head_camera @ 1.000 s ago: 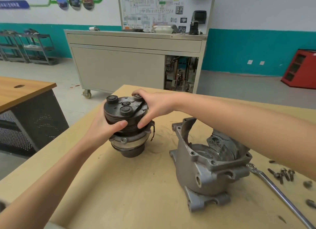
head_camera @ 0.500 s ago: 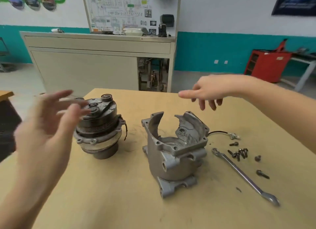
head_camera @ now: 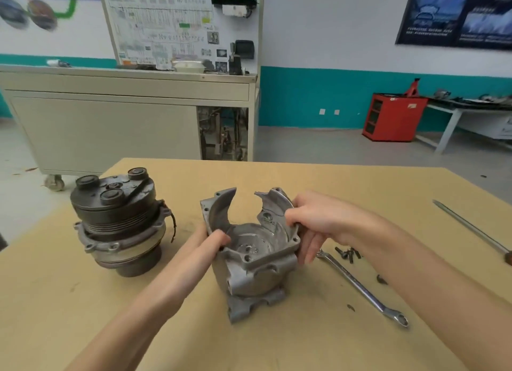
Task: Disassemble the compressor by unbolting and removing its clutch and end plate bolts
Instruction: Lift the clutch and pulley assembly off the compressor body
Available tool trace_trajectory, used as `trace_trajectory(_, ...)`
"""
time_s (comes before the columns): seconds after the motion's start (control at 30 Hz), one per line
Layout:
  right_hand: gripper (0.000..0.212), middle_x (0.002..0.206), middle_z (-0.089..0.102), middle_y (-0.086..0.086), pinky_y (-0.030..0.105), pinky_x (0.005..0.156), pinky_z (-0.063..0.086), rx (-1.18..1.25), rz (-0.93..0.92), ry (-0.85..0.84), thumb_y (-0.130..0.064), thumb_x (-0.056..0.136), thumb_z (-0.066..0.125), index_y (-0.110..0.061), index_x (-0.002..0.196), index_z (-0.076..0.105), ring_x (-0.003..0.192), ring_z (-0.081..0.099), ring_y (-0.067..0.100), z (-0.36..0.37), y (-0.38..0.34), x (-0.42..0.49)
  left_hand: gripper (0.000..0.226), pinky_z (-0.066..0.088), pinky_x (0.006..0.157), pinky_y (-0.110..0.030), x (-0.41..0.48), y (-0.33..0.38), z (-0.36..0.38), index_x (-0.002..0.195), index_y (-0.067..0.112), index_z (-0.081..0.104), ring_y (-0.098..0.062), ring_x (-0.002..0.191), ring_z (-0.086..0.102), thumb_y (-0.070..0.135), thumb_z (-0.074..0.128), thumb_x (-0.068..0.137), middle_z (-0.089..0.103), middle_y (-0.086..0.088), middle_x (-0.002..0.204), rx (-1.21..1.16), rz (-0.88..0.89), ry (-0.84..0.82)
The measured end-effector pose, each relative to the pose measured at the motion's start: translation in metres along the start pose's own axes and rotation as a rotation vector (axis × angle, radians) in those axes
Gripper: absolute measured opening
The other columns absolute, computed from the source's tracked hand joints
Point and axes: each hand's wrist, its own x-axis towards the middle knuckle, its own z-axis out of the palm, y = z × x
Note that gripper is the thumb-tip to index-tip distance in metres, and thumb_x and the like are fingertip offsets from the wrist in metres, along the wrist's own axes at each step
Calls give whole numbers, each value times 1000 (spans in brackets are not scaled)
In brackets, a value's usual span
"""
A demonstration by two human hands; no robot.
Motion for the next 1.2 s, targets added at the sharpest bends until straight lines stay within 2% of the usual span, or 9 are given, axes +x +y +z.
trace_trajectory(0.13,20,63,66,5,36,49,46,-54,-252,381,-6,91,40,-15,86,58,53,62,22,28,35,-18,58,40,78,-1,-17,4,-4,125,43,45,19,106,50,46,50,67,56,37,115,138,349,-164)
trace_trajectory(0.3,32,53,56,-15,13,42,32,-89,-341,489,-17,99,43,-26,129,44,43,45,3,63,82,-33,90,16,117,-22,-23,-13,0,154,29,5,-1,147,12,36,56,80,13,22,159,406,646,-203)
trace_trajectory(0.4,56,98,70,-1,26,78,52,-139,-306,462,-39,95,36,-29,146,17,87,65,16,71,95,-35,99,7,118,-22,-24,-33,4,154,31,-8,-12,150,-2,27,61,82,-5,9,163,550,738,-180)
trace_trajectory(0.5,67,139,46,-15,9,95,38,-171,-301,354,-61,80,21,-44,140,-4,120,51,10,66,102,-39,87,6,120,-24,4,-29,15,152,11,-2,-18,150,-4,5,60,90,-4,-6,162,454,536,-124)
trace_trajectory(0.67,87,86,57,-40,3,71,38,-205,-453,423,-93,67,6,-40,133,26,83,50,-23,55,112,-55,97,14,116,-28,-7,-28,13,153,19,-4,-10,148,-3,25,50,73,-6,4,162,612,756,-188)
trace_trajectory(0.8,82,81,71,-19,13,61,46,142,-343,632,-83,79,18,-24,104,69,64,61,-2,29,111,-50,90,7,119,-28,-26,-24,6,150,-6,4,-26,148,7,30,53,84,13,-22,156,276,549,-144)
trace_trajectory(0.9,87,93,75,3,34,73,54,536,33,221,-79,62,34,-20,123,53,80,72,20,15,100,-33,62,22,117,-35,-20,-36,-24,148,-2,19,-31,145,25,34,39,102,21,-21,156,-248,83,52)
trace_trajectory(1.07,79,118,67,7,45,96,48,826,80,-221,-79,69,39,-33,133,36,111,63,25,27,84,-11,102,53,76,-27,-5,-17,-33,130,26,46,-18,88,73,93,36,53,74,2,102,16,-217,-123)
trace_trajectory(1.2,79,120,66,7,48,100,44,903,80,-316,-77,71,42,-23,128,47,114,61,25,26,72,-12,120,53,94,-46,7,20,-15,136,23,51,-40,109,64,95,56,40,66,-23,117,2,-386,-405)
